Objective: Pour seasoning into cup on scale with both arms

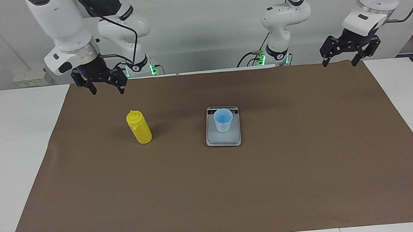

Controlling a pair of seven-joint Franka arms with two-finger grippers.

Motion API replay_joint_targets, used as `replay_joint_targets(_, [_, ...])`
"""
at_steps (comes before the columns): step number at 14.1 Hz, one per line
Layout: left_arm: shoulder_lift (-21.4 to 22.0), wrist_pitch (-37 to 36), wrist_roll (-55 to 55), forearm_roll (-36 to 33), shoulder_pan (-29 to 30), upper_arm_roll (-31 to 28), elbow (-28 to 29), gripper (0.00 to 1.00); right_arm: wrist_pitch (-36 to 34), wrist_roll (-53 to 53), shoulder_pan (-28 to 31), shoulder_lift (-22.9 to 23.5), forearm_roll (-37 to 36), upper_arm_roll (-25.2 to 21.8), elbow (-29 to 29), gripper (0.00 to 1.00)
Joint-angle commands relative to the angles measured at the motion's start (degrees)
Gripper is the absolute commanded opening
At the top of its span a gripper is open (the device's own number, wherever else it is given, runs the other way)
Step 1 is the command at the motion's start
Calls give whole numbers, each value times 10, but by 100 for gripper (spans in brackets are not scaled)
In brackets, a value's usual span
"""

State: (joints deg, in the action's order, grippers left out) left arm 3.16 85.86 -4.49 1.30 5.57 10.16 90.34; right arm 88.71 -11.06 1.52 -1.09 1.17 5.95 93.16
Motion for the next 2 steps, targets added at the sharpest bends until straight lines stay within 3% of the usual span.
replay_joint_targets(1, [0, -5, 6, 2, 3, 3, -1, 100, 5, 1, 6, -12, 10, 2, 12, 100])
replay_joint_targets(2, [1, -5, 6, 2, 2, 3, -1, 100, 4, 5, 6, -12, 8, 2, 13, 100])
